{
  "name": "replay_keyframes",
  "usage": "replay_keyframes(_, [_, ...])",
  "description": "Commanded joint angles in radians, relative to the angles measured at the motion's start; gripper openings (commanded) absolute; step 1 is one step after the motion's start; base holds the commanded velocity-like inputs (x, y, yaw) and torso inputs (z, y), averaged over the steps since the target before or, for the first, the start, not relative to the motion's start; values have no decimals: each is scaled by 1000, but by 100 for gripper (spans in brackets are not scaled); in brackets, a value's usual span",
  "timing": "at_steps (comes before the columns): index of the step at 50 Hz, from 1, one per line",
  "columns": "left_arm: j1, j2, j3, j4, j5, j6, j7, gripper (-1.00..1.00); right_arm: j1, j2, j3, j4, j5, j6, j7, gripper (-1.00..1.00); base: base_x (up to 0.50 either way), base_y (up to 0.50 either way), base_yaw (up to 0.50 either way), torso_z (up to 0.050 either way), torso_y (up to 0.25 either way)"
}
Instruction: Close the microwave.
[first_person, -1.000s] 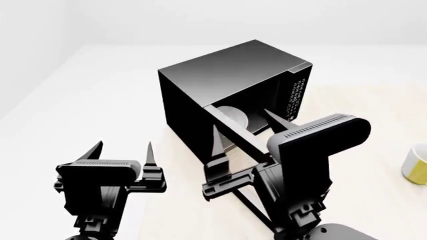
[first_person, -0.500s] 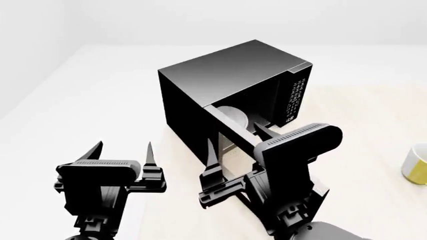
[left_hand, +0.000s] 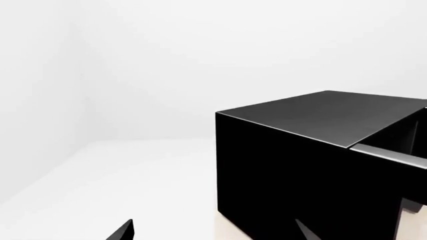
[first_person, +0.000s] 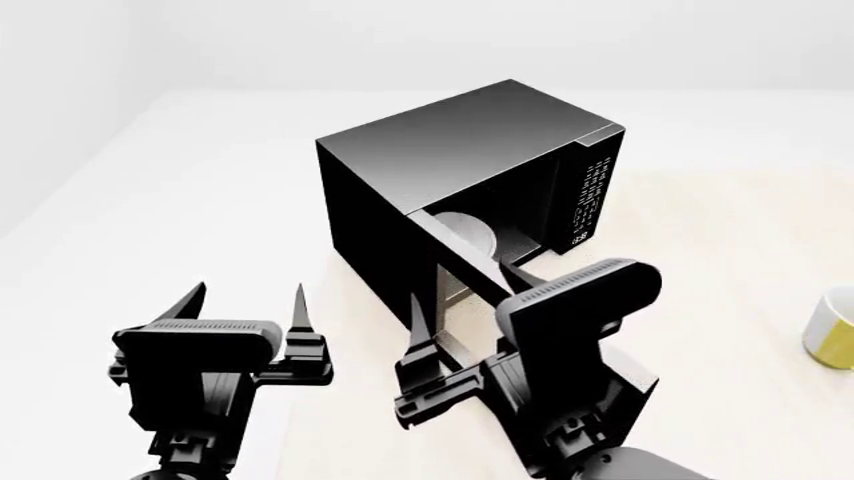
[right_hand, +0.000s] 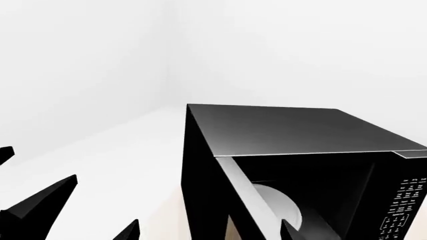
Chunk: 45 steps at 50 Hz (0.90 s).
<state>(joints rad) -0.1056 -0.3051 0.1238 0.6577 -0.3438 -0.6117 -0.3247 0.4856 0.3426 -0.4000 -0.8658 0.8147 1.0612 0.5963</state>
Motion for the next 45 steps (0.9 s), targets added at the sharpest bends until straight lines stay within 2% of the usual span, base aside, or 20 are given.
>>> replay_keyframes(1, [-2, -4, 4, 1, -4, 1, -4, 100, -9, 9, -24, 22, -18, -22, -9, 100, 0, 0, 0, 0, 0])
replay_keyframes(45, [1, -16, 13, -7, -16, 15, -20, 100, -44, 22, -115, 94, -66, -85, -38, 100, 0, 0, 0, 0, 0])
